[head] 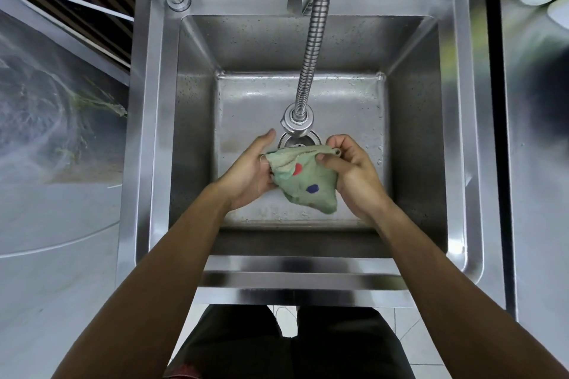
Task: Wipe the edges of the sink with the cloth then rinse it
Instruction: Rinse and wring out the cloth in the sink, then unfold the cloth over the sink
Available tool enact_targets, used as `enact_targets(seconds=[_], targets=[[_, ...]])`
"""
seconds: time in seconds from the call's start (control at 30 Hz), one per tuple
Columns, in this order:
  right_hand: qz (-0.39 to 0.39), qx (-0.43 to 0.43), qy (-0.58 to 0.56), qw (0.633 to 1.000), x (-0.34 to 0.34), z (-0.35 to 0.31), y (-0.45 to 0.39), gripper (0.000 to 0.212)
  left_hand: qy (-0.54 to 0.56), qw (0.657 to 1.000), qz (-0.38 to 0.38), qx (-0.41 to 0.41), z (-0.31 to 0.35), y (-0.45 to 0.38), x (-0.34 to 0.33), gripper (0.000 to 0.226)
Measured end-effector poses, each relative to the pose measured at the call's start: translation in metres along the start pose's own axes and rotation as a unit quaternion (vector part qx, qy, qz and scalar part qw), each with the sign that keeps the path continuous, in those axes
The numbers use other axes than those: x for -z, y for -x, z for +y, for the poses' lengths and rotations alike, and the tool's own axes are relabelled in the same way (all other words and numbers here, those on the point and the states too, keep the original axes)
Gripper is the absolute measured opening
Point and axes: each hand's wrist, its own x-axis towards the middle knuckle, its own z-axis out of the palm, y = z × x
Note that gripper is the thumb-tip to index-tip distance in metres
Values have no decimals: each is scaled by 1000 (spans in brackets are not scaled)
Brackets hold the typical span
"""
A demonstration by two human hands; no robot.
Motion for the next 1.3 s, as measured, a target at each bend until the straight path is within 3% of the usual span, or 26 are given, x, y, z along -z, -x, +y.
enact_targets(seconds=[0.07, 0.13, 0.2, 0.23, 0.33, 0.4, 0.47, 0.57, 0.63, 0.73, 0.8, 0.93, 1.13, 1.3], targets=[[15, -30, -58, 998, 0, 0, -3, 23, 12, 997, -66, -38, -4, 1, -1, 65], [49, -40, -87, 994, -2, 7, -6, 18, -37, 994, -54, -92, -11, -1, -2, 50], [106, -56, -122, 985, -3, 14, -8, 6, -73, 991, 15, -115, -18, -4, -7, 47], [127, -68, -132, 981, -1, 17, -9, 12, -74, 988, 58, -121, -21, -6, -8, 45], [51, -161, -80, 982, -2, 21, -4, 48, -32, 984, 142, -105, -29, -7, -11, 36], [4, -204, -11, 979, -6, 26, 1, 43, -26, 977, 196, -80, -29, -5, -14, 41], [40, -178, 24, 983, -7, 30, 2, 37, -68, 961, 259, -66, -29, -5, -13, 41], [71, -108, 43, 991, -7, 30, 8, 59, -88, 940, 321, -76, -28, 2, -12, 31], [49, -74, 52, 995, -7, 28, 15, 67, -86, 949, 285, -107, -25, 11, -11, 33], [8, -46, 96, 994, -10, 24, 26, 57, -119, 953, 218, -171, -15, 30, -11, 19], [20, -44, 123, 991, -11, 19, 36, 47, -151, 956, 166, -188, -10, 43, -12, 20], [50, -42, 88, 994, -9, 9, 70, 56, -190, 946, 105, -240, 1, 66, -34, 29], [157, 54, 33, 986, -2, -1, 154, 71, -345, 887, 25, -306, 15, 74, -101, 34], [283, 104, 42, 953, 27, -7, 242, 75, -430, 855, -94, -275, 7, 68, -188, 35]])
